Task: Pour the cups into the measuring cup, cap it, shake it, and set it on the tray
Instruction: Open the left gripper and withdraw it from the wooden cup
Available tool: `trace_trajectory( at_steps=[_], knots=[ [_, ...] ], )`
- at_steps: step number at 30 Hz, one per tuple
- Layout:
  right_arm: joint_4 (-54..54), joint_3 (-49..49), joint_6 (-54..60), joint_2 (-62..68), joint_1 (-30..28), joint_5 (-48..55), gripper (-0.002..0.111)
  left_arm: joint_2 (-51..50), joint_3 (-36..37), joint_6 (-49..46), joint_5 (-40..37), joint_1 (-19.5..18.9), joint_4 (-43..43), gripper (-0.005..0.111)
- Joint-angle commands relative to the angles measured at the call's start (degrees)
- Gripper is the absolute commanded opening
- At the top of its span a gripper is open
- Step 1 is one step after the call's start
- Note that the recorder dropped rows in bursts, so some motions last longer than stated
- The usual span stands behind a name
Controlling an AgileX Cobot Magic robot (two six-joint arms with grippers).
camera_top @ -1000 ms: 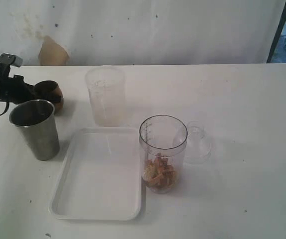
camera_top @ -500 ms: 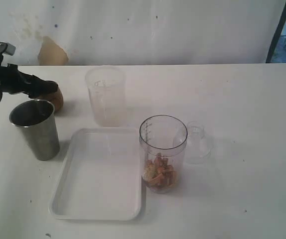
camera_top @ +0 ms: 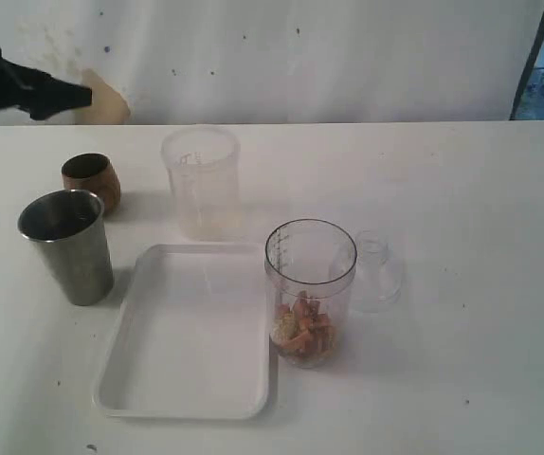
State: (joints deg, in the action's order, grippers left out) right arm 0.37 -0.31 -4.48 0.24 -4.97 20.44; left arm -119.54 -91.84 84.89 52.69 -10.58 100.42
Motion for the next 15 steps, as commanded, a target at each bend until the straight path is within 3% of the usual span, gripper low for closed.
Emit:
trace_trajectory(
  at_steps=[1,9,15],
  knots=[
    [0.03,0.31,-0.27,-0.24,-0.11,-0.38,0.000,5.78,1.81,4.14,3.89,-3.16,-0.47,0.105],
    [0.03,0.31,-0.27,-0.24,-0.11,-0.38,0.000,14.32,13.61,5.06,4.80,-10.81,-0.47,0.105],
    [0.03,0.31,-0.27,-0.24,-0.11,-0.38,0.000,20.88,25.74,4.92,7.12,-12.14,-0.47,0.105]
  ],
)
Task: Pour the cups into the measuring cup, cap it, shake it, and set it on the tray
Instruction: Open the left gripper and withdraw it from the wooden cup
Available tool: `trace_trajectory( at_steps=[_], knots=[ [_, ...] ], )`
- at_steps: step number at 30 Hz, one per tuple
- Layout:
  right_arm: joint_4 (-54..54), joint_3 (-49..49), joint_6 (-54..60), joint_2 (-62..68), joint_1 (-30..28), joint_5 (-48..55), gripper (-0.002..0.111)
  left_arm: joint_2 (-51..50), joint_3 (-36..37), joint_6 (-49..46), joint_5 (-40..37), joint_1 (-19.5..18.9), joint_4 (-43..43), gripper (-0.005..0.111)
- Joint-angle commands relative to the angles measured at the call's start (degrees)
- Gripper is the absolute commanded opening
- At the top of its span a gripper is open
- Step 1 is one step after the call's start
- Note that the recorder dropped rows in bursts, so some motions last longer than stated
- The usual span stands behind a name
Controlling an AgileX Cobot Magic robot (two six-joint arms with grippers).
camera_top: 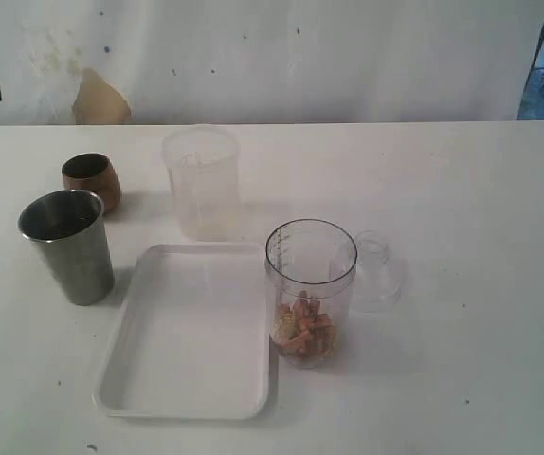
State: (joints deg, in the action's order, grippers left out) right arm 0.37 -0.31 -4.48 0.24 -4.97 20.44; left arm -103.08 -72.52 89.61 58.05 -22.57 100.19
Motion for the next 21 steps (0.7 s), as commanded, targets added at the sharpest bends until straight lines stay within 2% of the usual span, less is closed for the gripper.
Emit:
trace_trajectory(
  at_steps=[1,8,12,18,21],
  knots=[
    [0.03,0.31,-0.27,-0.24,-0.11,-0.38,0.000,5.52,8.16,0.20,1.64,-0.15,-0.24,0.105],
    [0.03,0.31,-0.27,-0.24,-0.11,-0.38,0.000,15.76,21.29,0.10,-0.34,-0.15,-0.24,0.105],
    [0.03,0.31,-0.27,-0.24,-0.11,-0.28,0.000,21.38,26.08,0.52,-2.29,-0.15,-0.24,0.105],
    [0.03,0.31,-0.27,-0.24,-0.11,-0.28,0.000,23.35,27.13,0.19,8.18,-0.15,-0.24,0.105],
    [0.03,0.31,-0.27,-0.24,-0.11,-0.28,0.000,23.35,27.13,-4.01,9.84,-0.15,-1.90,0.105]
  ],
)
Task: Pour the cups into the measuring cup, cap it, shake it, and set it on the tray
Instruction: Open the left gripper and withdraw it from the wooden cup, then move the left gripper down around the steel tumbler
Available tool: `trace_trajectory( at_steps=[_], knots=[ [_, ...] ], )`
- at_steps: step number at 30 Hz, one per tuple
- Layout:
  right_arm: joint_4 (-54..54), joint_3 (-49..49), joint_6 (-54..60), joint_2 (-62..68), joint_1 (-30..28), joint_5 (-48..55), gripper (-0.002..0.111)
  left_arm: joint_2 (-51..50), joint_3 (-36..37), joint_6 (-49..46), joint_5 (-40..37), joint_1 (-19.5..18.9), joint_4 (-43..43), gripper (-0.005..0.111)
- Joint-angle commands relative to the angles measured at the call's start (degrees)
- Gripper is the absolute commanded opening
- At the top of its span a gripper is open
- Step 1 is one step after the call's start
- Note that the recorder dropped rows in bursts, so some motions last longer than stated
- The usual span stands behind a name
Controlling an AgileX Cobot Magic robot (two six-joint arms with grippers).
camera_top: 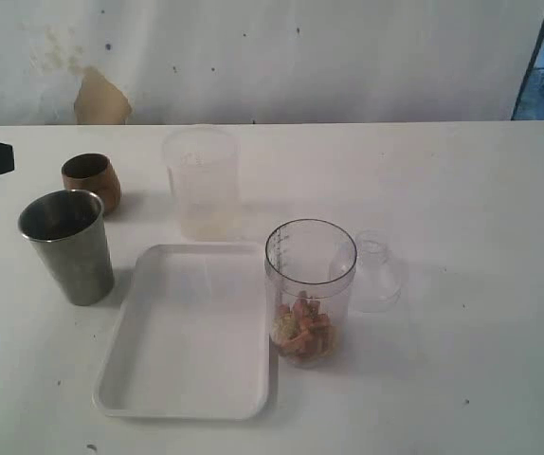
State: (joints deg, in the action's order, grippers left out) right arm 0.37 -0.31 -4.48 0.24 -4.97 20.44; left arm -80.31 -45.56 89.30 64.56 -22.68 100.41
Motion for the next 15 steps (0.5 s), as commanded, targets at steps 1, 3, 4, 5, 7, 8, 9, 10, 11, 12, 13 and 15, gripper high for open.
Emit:
trace_trajectory(
  at_steps=[1,3,4,5,7,8,9,10,11,12,13,15],
  knots=[
    [0.03,0.31,-0.27,-0.24,-0.11,-0.28,0.000,0.58,0.17,-4.24,3.33,-0.04,-2.95,0.105],
    [0.03,0.31,-0.27,-0.24,-0.11,-0.38,0.000,0.58,0.17,-5.24,3.79,-0.04,-7.96,0.105],
    [0.03,0.31,-0.27,-0.24,-0.11,-0.38,0.000,0.58,0.17,-5.10,4.59,-0.04,-9.65,0.105],
    [0.03,0.31,-0.27,-0.24,-0.11,-0.38,0.000,0.58,0.17,-4.94,5.40,-0.04,-10.83,0.105],
    [0.03,0.31,-0.27,-0.24,-0.11,-0.38,0.000,0.58,0.17,-5.11,5.40,-0.04,-12.10,0.105],
    [0.03,0.31,-0.27,-0.24,-0.11,-0.38,0.000,0.58,0.17,-3.81,5.40,-0.04,-12.23,0.105],
    [0.03,0.31,-0.27,-0.24,-0.11,-0.38,0.000,0.58,0.17,-0.72,5.40,-0.04,-11.98,0.105],
    [0.03,0.31,-0.27,-0.24,-0.11,-0.38,0.000,0.58,0.17,3.23,5.40,-0.04,-11.24,0.105],
    [0.03,0.31,-0.27,-0.24,-0.11,-0.38,0.000,0.58,0.17,6.29,5.40,-0.04,-10.48,0.105],
    [0.03,0.31,-0.27,-0.24,-0.11,-0.38,0.000,0.58,0.17,5.95,5.40,-0.04,-10.59,0.105],
    [0.03,0.31,-0.27,-0.24,-0.11,-0.38,0.000,0.58,0.17,4.60,3.33,-0.04,-11.28,0.105],
    [0.03,0.31,-0.27,-0.24,-0.11,-0.38,0.000,0.58,0.17,3.42,-1.28,-0.04,-11.00,0.105]
  ],
)
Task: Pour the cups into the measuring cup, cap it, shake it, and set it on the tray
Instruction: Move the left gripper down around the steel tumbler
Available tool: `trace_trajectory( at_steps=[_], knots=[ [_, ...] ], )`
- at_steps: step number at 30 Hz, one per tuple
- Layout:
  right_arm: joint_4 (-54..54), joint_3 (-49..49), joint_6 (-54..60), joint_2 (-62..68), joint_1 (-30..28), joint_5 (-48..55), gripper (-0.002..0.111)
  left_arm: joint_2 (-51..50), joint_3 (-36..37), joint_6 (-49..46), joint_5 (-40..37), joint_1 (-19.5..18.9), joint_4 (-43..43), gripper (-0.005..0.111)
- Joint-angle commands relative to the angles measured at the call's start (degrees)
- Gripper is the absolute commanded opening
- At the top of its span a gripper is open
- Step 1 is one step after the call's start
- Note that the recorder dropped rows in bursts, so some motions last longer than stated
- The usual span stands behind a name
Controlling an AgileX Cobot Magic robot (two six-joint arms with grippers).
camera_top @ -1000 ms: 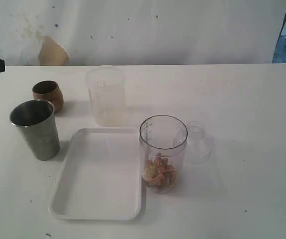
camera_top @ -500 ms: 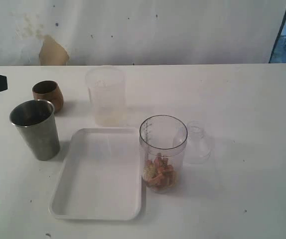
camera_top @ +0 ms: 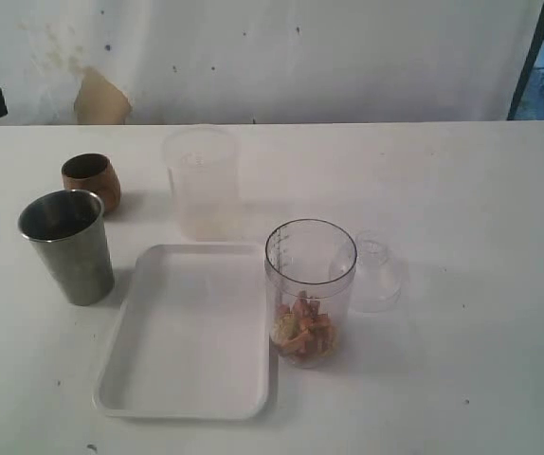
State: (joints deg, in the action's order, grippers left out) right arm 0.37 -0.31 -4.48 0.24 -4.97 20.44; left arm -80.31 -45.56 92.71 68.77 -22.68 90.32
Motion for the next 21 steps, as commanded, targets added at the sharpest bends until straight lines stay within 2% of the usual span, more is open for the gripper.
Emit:
trace_trajectory(
  at_steps=[1,2,4,7,10,12,15,19,21],
  knots=[
    [0.03,0.31,-0.27,-0.24,-0.11,-0.38,0.000,0.58,0.17,-3.03,-6.32,-0.04,0.75,0.105],
    [0.03,0.31,-0.27,-0.24,-0.11,-0.38,0.000,0.58,0.62,-8.10,-6.45,-0.04,1.73,0.105],
    [0.03,0.31,-0.27,-0.24,-0.11,-0.38,0.000,1.99,3.48,-14.68,-7.95,0.10,-2.03,0.105],
    [0.03,0.31,-0.27,-0.24,-0.11,-0.38,0.000,6.04,11.85,-29.61,-11.68,0.10,-19.74,0.105],
    [0.03,0.31,-0.27,-0.24,-0.11,-0.38,0.000,9.16,20.37,-44.65,-8.35,0.10,-33.44,0.105],
    [0.03,0.31,-0.27,-0.24,-0.11,-0.38,0.000,9.54,24.36,-50.88,-4.16,0.38,-35.40,0.105],
    [0.03,0.31,-0.27,-0.24,-0.11,-0.38,0.000,9.33,27.87,-55.73,-3.18,4.26,-35.85,0.105],
    [0.03,0.31,-0.27,-0.24,-0.11,-0.38,0.000,7.01,29.06,-62.70,-15.69,12.33,-37.53,0.105],
    [0.03,0.31,-0.27,-0.24,-0.11,-0.38,0.000,4.45,29.13,-65.07,-17.86,15.67,-40.70,0.105]
  ],
)
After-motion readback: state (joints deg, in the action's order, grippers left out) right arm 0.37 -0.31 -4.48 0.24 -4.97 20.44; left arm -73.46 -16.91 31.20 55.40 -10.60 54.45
